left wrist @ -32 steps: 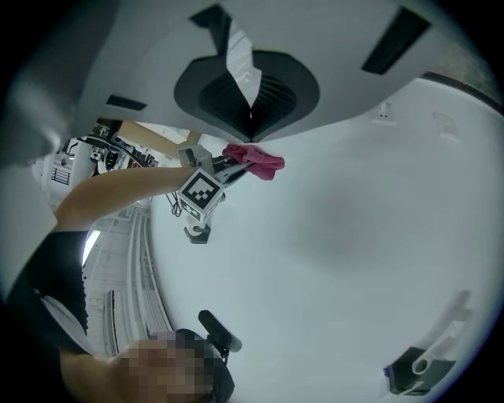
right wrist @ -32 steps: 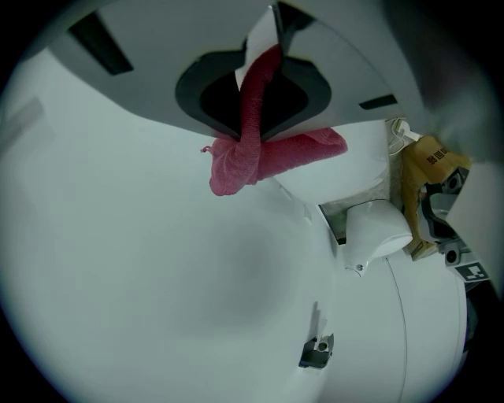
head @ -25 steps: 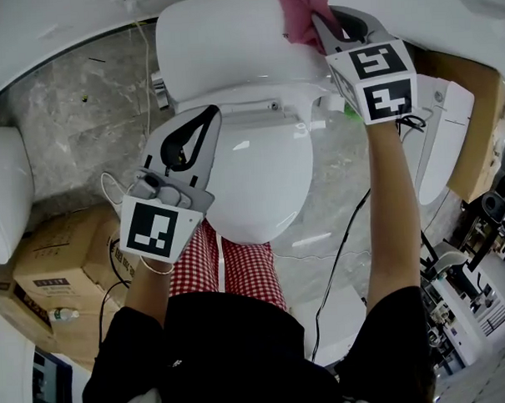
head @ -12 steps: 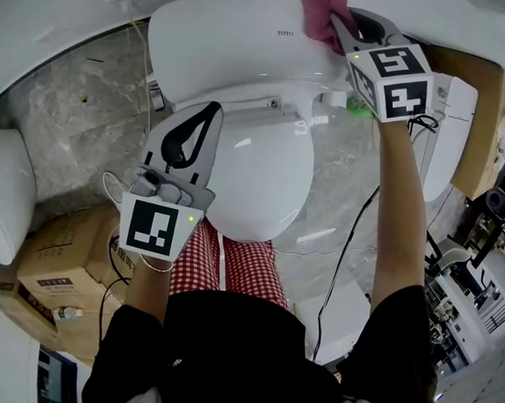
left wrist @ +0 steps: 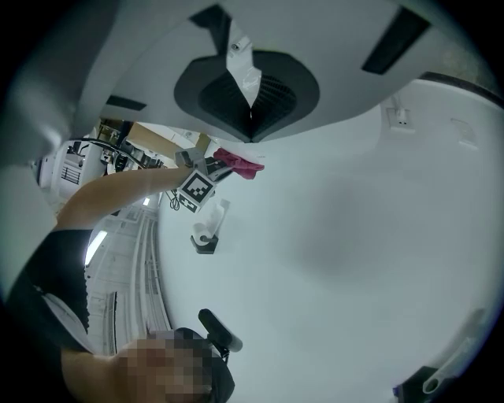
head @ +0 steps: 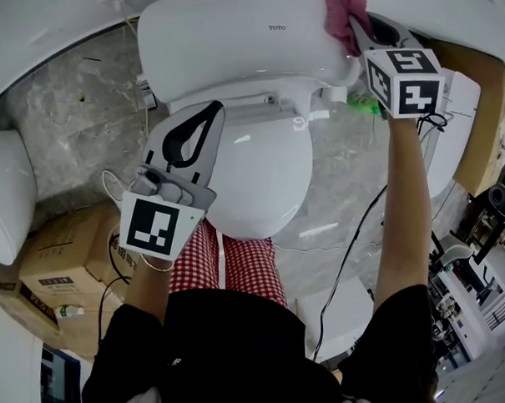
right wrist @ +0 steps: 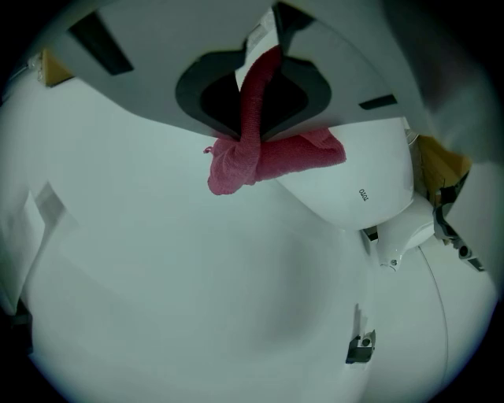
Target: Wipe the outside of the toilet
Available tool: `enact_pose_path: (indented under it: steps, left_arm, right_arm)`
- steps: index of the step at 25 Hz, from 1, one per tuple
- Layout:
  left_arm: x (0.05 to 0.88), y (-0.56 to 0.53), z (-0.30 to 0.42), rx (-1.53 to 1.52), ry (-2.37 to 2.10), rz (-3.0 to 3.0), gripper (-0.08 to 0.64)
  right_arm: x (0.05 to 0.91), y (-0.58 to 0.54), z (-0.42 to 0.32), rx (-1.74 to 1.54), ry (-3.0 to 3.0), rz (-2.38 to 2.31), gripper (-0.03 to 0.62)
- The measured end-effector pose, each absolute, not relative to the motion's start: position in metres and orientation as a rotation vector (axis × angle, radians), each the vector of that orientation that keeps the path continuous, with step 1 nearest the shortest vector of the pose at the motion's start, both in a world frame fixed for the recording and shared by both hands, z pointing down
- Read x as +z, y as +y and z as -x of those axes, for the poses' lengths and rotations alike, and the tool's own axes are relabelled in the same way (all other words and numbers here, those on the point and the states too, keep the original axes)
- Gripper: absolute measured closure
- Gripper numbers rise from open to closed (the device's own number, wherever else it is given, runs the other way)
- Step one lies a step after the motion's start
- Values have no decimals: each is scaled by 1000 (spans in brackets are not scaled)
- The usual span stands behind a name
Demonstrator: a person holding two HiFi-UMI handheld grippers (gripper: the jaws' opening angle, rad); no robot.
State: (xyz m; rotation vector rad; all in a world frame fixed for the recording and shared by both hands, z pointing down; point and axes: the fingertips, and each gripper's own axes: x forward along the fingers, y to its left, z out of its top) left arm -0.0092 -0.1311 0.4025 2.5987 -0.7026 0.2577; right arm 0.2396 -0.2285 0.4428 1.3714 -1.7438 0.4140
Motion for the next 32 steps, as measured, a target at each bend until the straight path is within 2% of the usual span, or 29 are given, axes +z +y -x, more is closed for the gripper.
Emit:
enact_pose_path:
  steps: [14,27,32]
  left_arm:
    - [410,-123,-8,291,-662,-2608,551]
    - [413,-118,-6,314,-662,-2606,551]
    - [414,-119,2,319,-679,-2598,551]
  right_arm:
    - [479,-187,-304,619,-1628,-1527,538]
    - [491,-183,-316,610,-1545,-1550,538]
    - [479,-184,-316,509,-1487,-1526,538]
